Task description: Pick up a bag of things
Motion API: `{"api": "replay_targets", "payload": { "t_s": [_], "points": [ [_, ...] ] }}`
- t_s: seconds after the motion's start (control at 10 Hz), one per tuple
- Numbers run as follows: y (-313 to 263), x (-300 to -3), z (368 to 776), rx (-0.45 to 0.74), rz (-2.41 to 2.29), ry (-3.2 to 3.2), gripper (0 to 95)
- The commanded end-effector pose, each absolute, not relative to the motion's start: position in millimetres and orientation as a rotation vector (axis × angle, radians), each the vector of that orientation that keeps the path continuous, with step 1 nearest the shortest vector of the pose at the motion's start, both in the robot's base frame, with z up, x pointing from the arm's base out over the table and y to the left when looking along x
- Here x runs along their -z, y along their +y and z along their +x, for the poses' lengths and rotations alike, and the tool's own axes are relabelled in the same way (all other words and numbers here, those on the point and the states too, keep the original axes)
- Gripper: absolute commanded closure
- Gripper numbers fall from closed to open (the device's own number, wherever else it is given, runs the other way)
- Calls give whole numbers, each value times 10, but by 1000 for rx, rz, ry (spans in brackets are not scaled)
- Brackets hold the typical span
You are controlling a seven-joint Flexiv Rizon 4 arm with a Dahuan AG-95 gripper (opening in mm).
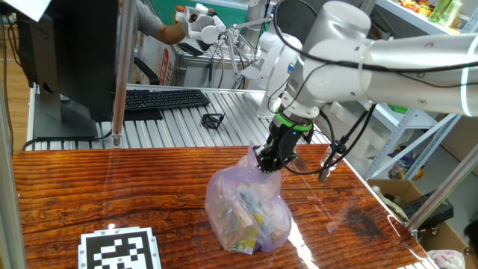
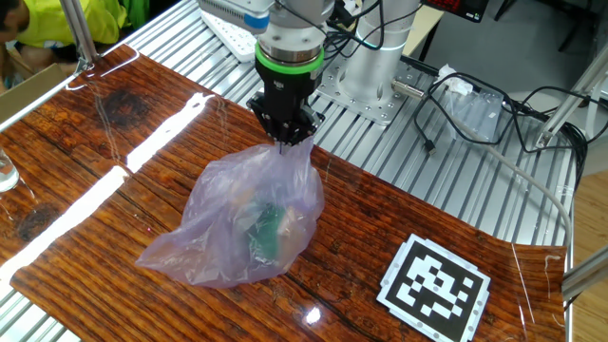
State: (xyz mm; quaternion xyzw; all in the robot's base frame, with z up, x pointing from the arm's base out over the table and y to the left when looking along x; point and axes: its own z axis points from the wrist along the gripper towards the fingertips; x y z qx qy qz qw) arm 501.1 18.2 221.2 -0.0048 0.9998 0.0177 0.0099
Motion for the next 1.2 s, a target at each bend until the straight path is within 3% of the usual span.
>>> {"api": "replay_targets", "payload": {
  "t_s": [0.1, 1.2],
  "points": [
    [200, -2280, 5036, -40, -9, 3126, 950],
    [231, -2640, 5078, 14, -11, 3157, 950]
  ]
}}
